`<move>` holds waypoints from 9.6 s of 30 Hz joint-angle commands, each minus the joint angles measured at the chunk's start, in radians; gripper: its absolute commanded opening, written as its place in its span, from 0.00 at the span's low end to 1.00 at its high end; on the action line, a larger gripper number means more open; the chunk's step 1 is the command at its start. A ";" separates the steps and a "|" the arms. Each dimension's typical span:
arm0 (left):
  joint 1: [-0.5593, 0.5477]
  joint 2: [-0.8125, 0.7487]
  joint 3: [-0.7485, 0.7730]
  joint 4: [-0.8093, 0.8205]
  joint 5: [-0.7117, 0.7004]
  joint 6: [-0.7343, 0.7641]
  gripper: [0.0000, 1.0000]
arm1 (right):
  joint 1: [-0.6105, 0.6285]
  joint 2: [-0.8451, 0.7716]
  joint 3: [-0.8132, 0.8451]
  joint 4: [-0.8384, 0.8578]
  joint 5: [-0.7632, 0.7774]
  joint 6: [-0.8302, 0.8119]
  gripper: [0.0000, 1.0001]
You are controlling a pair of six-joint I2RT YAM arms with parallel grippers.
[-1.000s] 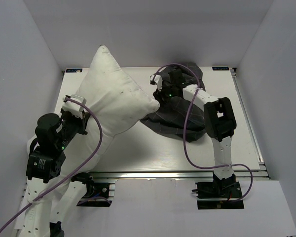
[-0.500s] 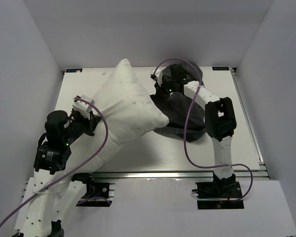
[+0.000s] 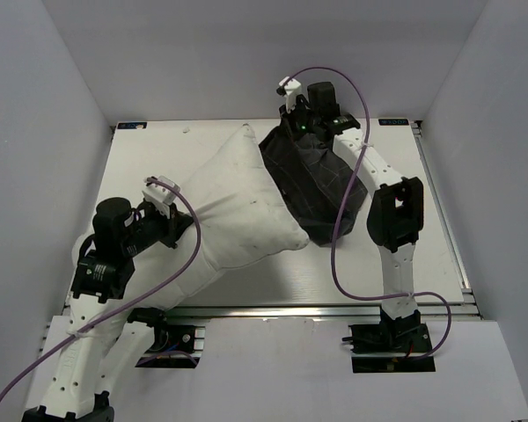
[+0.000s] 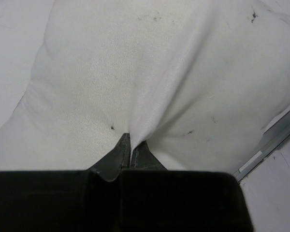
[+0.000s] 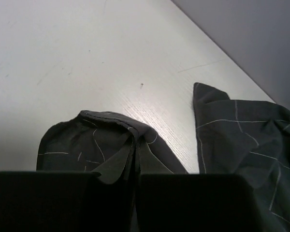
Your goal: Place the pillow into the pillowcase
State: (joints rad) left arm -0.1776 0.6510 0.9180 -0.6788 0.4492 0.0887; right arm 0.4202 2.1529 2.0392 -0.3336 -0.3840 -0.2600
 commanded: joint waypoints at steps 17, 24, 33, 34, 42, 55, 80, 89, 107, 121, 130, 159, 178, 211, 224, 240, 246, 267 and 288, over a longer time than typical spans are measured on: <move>0.006 0.091 -0.108 0.166 0.197 -0.035 0.00 | 0.061 -0.068 0.090 0.151 0.200 0.036 0.00; 0.006 0.186 -0.105 0.159 0.128 0.005 0.00 | 0.094 -0.125 0.047 0.197 0.209 0.033 0.00; 0.006 0.344 -0.022 0.119 0.036 0.071 0.00 | 0.109 -0.290 -0.189 0.284 0.169 -0.054 0.00; 0.006 0.349 -0.018 0.123 0.022 0.068 0.00 | 0.115 -0.313 -0.229 0.301 0.168 -0.070 0.00; 0.006 0.397 0.036 0.127 -0.043 0.092 0.00 | 0.241 -0.491 -0.510 0.415 0.111 -0.217 0.00; 0.006 0.366 0.036 0.062 -0.076 0.189 0.00 | 0.385 -0.416 -0.328 0.277 0.059 -0.283 0.00; 0.009 0.423 0.028 0.124 -0.238 0.223 0.00 | 0.000 -0.490 -0.304 0.002 -0.144 0.028 0.60; 0.013 0.466 0.117 0.107 -0.213 0.177 0.00 | -0.031 -0.737 -0.944 0.045 -0.194 0.131 0.61; -0.275 0.495 0.424 -0.088 -0.162 0.082 0.88 | -0.034 -0.567 -0.938 0.036 -0.234 0.248 0.62; -0.645 0.739 0.272 0.209 -0.760 0.124 0.88 | -0.050 -0.548 -0.913 -0.033 -0.237 0.237 0.61; -0.643 0.849 0.219 0.239 -0.877 0.131 0.53 | -0.057 -0.550 -0.921 -0.024 -0.224 0.231 0.61; -0.524 0.578 0.081 0.208 -0.896 0.000 0.00 | 0.092 -0.268 -0.663 0.085 -0.037 0.337 0.46; -0.461 0.733 0.097 0.401 -0.874 0.009 0.00 | 0.107 -0.613 -0.617 -0.091 -0.260 0.162 0.00; -0.396 0.753 0.093 0.585 -0.747 -0.250 0.00 | 0.336 -0.443 -0.381 -0.158 -0.138 0.310 0.00; -0.396 0.501 -0.309 0.848 -0.553 -0.500 0.00 | 0.272 -0.369 -0.393 -0.056 -0.288 0.389 0.00; -0.387 0.406 -0.098 0.463 -0.641 -0.460 0.65 | 0.364 -0.424 -0.622 -0.321 -0.154 0.028 0.46; -0.384 0.349 0.056 0.266 -0.773 -0.429 0.68 | 0.283 -0.533 -0.535 -0.470 -0.308 -0.163 0.60; -0.378 0.521 0.075 0.395 -0.681 -0.316 0.67 | 0.238 -0.378 -0.235 -0.249 0.034 0.097 0.58; -0.372 0.526 -0.080 0.504 -0.632 -0.406 0.35 | 0.315 -0.268 -0.255 -0.236 0.206 0.038 0.54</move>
State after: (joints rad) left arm -0.5533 1.1873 0.8566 -0.1959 -0.1970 -0.3050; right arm 0.7212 1.8782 1.7798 -0.5926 -0.1822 -0.2180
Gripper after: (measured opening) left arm 0.353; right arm 0.548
